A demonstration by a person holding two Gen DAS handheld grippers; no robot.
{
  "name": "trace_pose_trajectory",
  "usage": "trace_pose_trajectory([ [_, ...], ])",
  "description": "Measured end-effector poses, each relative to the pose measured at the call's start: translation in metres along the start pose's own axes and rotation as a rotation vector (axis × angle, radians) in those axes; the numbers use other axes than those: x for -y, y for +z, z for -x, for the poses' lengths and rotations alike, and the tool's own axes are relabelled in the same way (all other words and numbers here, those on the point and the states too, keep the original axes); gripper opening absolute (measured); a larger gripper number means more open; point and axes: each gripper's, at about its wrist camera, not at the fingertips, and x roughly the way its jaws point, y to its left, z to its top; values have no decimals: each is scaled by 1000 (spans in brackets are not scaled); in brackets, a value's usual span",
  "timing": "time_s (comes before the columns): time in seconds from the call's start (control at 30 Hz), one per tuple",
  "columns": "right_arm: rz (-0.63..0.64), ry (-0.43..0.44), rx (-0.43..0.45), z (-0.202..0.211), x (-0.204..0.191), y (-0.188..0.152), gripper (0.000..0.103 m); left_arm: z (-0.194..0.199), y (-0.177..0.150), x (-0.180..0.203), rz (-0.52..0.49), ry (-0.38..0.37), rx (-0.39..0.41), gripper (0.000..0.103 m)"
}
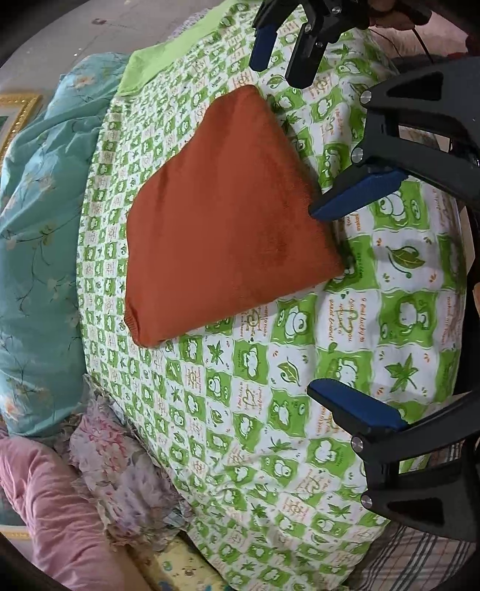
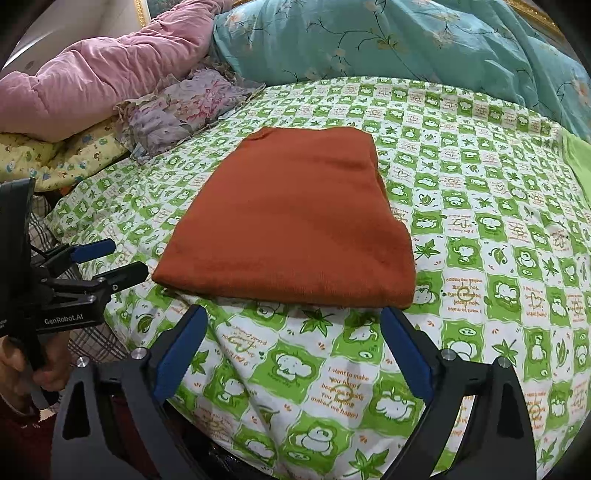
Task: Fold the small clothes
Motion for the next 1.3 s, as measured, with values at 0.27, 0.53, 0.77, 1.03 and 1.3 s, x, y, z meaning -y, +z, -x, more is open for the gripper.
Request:
trace_pose_trajectory([
  [0.27,-19,-1,-13,-9,5,10,96,-12,8,8,-38,41,-16,91],
  [0.53,-1,-4,-24,-19,4,20,97,-18,17,12,-46,65,-13,92],
  [0.77,12,-1,-22,-25,3,30,97,-21,26,11,-57,85,-2,94],
  [1.03,16,0,-26,-30,4,36,98,-23,32,8,-64,94,4,95],
  [1.3,28,5,-14,-29,2,44,98,-20,39,9,-65,94,23,96],
])
